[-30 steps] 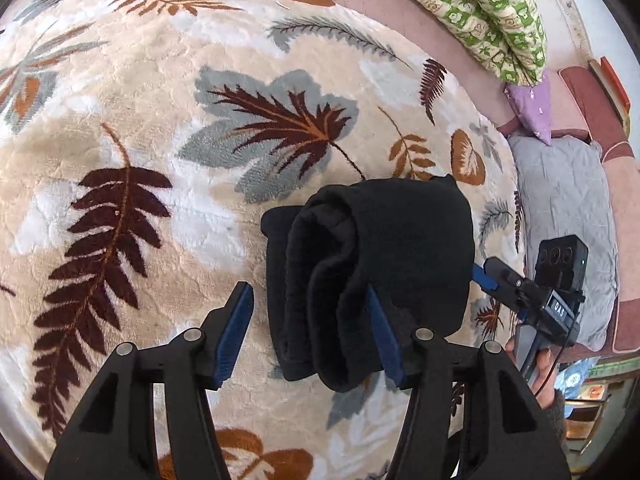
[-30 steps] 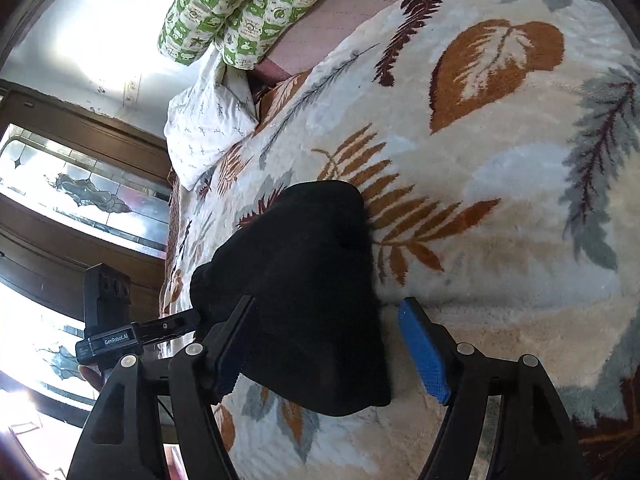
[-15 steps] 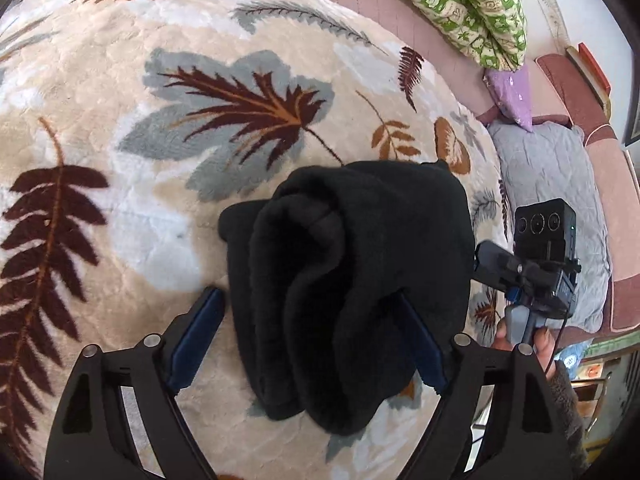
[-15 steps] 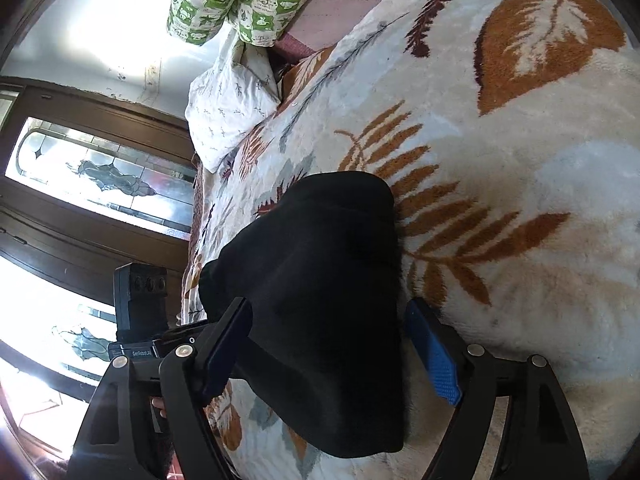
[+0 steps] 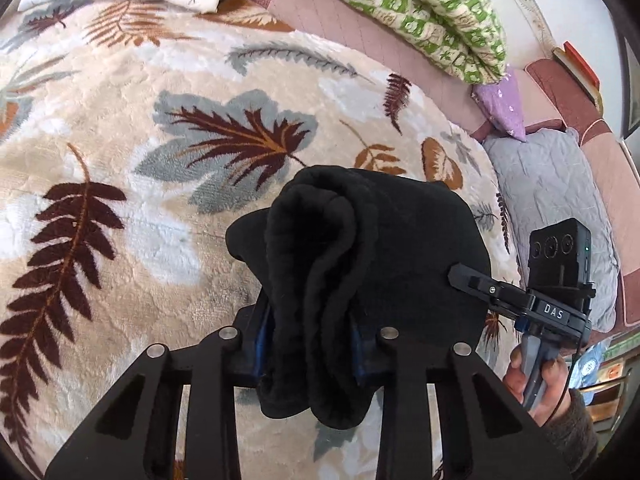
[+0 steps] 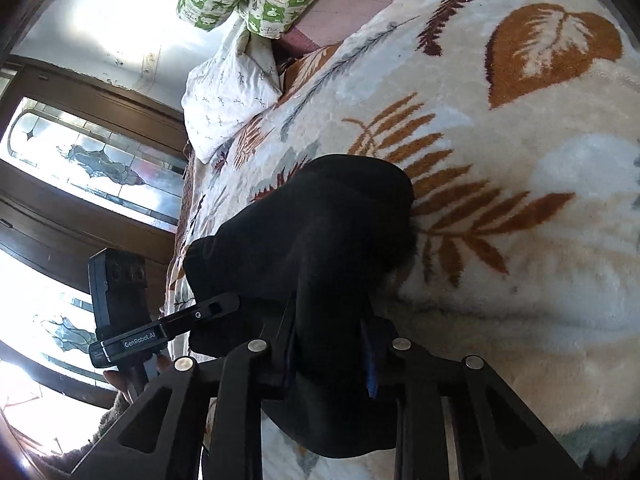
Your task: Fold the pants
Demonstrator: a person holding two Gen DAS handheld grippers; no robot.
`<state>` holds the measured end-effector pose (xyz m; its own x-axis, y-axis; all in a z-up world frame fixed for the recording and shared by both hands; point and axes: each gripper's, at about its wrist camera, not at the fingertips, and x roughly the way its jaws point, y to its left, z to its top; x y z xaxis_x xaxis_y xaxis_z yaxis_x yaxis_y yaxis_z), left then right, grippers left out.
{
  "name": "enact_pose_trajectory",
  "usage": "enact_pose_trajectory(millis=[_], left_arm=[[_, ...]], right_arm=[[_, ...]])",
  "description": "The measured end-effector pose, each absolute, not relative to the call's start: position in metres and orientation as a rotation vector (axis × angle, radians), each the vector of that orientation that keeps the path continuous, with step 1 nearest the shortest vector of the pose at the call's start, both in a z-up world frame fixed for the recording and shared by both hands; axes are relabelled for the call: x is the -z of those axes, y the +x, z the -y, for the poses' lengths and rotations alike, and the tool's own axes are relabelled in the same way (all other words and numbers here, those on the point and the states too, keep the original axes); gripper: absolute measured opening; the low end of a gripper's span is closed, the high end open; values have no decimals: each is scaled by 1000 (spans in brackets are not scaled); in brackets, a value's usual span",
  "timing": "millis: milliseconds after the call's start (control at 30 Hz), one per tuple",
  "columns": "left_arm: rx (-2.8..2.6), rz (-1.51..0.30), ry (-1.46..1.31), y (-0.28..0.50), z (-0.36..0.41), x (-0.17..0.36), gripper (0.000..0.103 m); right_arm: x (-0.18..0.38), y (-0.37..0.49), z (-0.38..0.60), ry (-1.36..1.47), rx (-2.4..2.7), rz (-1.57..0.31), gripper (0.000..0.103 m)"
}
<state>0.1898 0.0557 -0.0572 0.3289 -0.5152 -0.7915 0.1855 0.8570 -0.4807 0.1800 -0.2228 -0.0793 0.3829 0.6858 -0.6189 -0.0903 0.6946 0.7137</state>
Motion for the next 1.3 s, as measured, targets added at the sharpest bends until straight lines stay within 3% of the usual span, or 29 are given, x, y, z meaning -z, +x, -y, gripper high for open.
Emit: enact_pose_trajectory(millis=[467,900,967,1067,1133,1200,1300], left_arm=[[472,-1056,-308,134,-94,7,28],[377,-1167,-268,127,-129,53,29],[357,-1171,-248,130,-127,60,33],[314,-1151,-172,130,-121,66,50],[294,-1132,-144,130,-123,69,64],[297,-1126,-149,130,-125,68,64],[272,-1109,-156,125,-132,63,64]], right_arm=[[17,114,185,625,-538,-994,23],[47,101,122,566,-502,-1098,23],[55,105,117,545,-476,-1101,24],[63,110,113,481,-442,-1096,31],[70,111,113,417,-419,-1095,44],[75,112,119,393,-402,-1093,57],[73,110,135,469,-413,-1085,57]])
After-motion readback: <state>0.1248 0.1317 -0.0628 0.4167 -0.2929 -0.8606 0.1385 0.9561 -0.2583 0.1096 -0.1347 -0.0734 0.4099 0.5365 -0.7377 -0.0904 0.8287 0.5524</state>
